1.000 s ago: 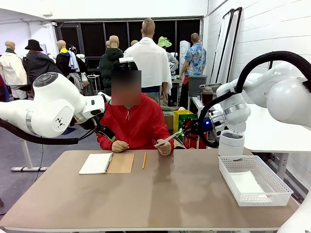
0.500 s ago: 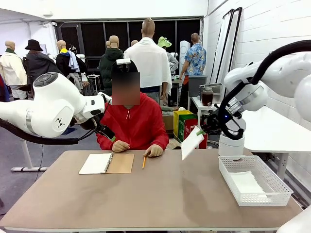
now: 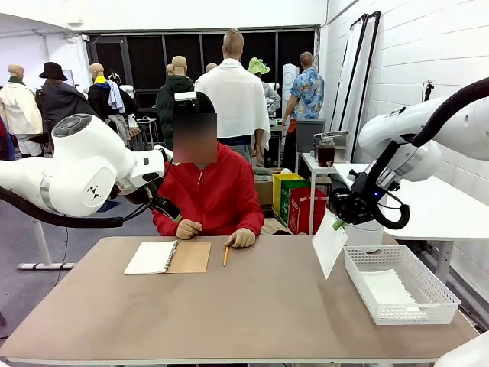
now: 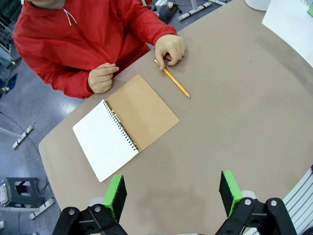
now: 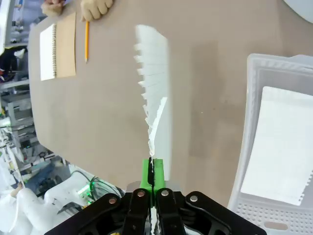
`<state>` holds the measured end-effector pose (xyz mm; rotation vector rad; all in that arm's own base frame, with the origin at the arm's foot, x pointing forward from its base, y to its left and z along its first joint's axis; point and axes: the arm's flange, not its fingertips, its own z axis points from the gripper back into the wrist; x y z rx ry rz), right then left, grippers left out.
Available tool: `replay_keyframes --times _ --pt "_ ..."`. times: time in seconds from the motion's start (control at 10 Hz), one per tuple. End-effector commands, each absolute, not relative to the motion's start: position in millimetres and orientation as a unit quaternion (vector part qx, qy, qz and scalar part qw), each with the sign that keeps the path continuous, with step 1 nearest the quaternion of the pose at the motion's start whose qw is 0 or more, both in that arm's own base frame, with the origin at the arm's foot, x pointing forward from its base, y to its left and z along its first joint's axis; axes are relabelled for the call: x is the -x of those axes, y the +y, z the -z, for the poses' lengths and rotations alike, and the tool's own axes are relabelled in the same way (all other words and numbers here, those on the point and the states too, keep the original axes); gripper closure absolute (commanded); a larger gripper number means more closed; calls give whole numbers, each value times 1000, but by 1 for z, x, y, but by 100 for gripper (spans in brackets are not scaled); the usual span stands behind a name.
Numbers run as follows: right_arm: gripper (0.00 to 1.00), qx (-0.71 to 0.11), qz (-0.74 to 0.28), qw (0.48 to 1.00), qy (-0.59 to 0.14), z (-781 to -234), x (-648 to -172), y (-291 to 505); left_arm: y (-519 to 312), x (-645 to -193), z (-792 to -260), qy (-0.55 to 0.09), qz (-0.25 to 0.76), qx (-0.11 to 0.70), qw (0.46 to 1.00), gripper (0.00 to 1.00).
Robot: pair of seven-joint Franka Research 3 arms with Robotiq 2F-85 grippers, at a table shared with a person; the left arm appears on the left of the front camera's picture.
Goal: Sort the paper based on its condition.
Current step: If a person hands you a paper, place it in the Organizing basket , and if it's crumpled, put it in the Trash can.
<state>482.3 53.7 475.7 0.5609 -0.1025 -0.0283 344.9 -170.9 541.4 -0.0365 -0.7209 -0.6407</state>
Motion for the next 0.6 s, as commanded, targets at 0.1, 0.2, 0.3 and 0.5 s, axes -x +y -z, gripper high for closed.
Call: replay_keyframes --times 0.1,0.2,0.3,0.5 --pt "100 -299 12 953 -42 -480 -483 61 -169 -345 -540 -345 308 20 886 0" --pt "100 -299 12 953 -42 -480 -483 61 -169 -345 -540 -345 308 20 886 0" --pt "100 -299 12 953 -42 -480 -483 61 -169 -345 -540 -345 308 20 886 0" --pt "100 -269 4 962 -52 -478 -475 46 -169 -345 -540 -345 308 20 886 0"
